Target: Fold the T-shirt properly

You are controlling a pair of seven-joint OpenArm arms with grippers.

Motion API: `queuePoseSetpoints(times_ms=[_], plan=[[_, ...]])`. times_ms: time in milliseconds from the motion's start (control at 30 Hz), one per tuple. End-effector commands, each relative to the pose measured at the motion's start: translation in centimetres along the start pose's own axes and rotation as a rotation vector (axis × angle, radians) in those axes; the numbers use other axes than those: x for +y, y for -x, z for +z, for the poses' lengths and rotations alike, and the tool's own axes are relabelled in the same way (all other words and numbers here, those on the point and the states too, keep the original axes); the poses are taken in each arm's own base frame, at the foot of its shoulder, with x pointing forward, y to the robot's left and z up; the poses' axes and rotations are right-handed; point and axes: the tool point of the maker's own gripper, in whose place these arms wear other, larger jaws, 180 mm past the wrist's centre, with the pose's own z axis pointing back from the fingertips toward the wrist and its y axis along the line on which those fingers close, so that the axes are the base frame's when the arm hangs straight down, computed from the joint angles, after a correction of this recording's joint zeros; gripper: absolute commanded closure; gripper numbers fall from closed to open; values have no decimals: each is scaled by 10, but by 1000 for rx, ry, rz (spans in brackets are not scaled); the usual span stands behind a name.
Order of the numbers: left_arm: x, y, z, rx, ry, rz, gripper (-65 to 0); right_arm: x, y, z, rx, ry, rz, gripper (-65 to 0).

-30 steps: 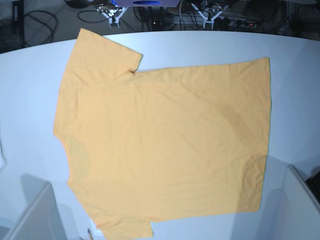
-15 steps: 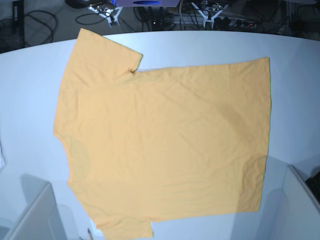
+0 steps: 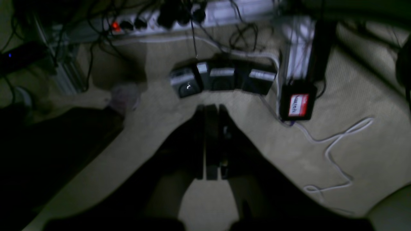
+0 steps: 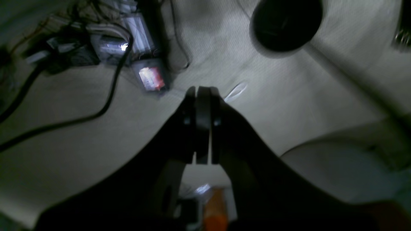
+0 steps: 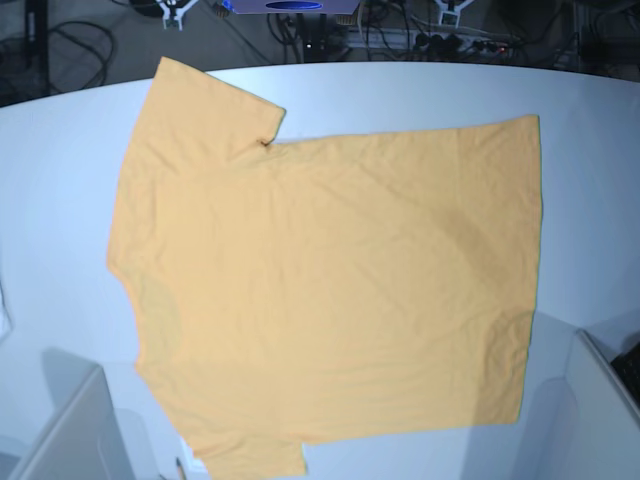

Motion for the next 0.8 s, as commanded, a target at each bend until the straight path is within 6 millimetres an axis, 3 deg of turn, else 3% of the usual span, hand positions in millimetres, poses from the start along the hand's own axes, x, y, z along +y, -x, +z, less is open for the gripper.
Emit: queuePoseSetpoints(times_ms=[0, 100, 233, 333, 433, 533, 633, 767], plan=[[10, 12, 7, 1, -17, -6, 0, -14, -5, 6, -23, 15, -19, 0], [14, 25, 25, -25, -18, -26, 0, -31, -15, 26, -46, 20, -34, 0], [21, 15, 52, -112, -16, -67, 0, -45, -47, 58, -132, 64, -9, 0], [25, -2, 80, -201, -9, -105, 0, -70, -78, 93, -205, 157, -25, 0], [26, -14, 111, -272, 4, -142, 0, -99, -96, 129, -260, 255, -84, 0], [44, -26, 144, -334, -34, -142, 0, -127, -114, 172, -331, 360, -109, 0], [66, -49, 175, -412, -95, -135, 0, -139, -128, 208, -390, 435, -113, 0], [72, -80, 215, -516, -129, -127, 0, -144, -150, 247, -464, 501, -94, 0]])
